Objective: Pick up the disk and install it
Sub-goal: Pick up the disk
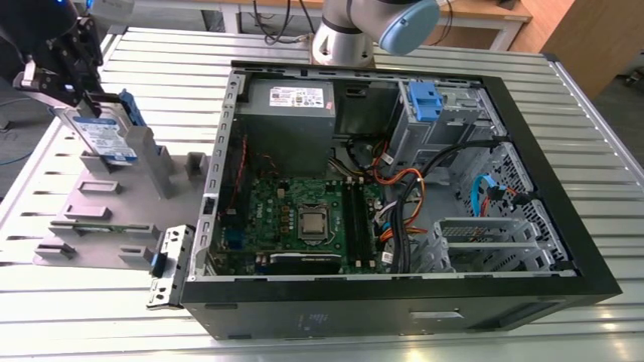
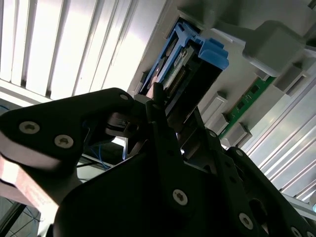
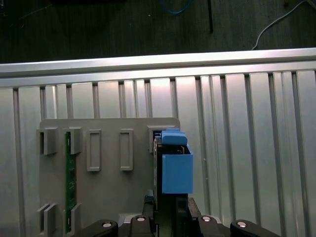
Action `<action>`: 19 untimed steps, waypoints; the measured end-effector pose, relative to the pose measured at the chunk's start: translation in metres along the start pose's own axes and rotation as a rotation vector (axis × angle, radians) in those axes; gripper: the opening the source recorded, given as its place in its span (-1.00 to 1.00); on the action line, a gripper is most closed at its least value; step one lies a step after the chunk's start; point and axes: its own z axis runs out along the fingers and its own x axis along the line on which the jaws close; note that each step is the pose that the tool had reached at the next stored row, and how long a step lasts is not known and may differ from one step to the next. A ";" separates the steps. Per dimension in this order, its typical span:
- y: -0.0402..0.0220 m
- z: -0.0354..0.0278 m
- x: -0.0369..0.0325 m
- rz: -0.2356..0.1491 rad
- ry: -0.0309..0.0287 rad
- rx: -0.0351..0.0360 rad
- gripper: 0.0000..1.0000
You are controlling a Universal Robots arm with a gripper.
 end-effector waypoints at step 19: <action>0.0005 -0.0338 -0.0020 0.000 -0.0001 0.0001 -0.30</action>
